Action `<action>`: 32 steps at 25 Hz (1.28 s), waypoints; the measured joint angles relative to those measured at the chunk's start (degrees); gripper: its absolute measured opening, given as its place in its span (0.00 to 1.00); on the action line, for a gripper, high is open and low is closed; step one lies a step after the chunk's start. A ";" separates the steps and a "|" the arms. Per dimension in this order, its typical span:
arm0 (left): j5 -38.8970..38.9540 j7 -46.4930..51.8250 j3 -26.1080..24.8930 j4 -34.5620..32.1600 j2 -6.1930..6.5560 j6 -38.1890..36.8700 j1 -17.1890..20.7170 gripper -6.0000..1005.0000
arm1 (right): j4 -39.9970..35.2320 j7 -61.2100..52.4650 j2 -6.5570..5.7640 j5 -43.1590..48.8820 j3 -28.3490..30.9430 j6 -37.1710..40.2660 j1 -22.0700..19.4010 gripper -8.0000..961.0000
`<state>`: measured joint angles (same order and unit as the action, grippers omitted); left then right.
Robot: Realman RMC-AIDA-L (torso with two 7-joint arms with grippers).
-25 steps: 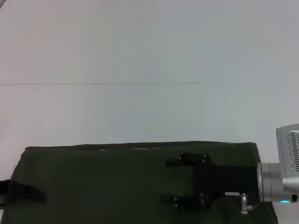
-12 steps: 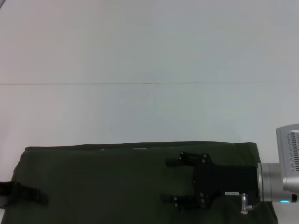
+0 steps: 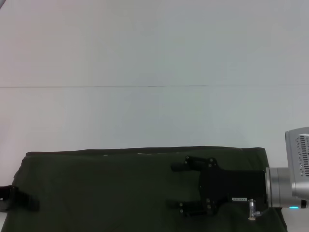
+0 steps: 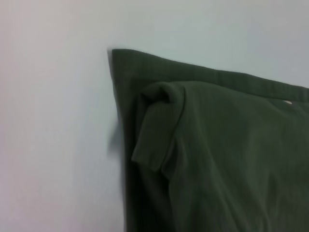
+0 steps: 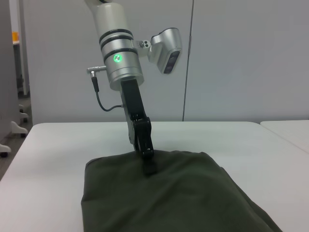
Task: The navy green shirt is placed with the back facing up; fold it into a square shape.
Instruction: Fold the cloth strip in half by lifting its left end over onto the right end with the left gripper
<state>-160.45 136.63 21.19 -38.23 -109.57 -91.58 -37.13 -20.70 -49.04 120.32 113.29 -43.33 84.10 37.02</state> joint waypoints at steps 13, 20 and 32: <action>0.00 -0.74 0.08 0.00 -0.03 -0.14 -0.25 0.12 | -0.05 0.00 0.00 0.00 0.00 0.00 -0.02 0.91; -0.07 -0.47 0.09 -0.98 -0.10 -0.16 -0.06 0.04 | 0.04 0.00 0.00 0.00 0.11 0.04 -0.02 0.91; -1.60 0.31 0.68 -2.81 0.27 -0.74 -0.03 0.05 | -0.14 0.00 0.00 -0.35 0.27 0.45 -0.03 0.91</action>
<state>-162.05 136.95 21.87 -41.04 -109.30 -92.32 -37.17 -20.83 -49.04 120.32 112.94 -43.06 84.55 36.99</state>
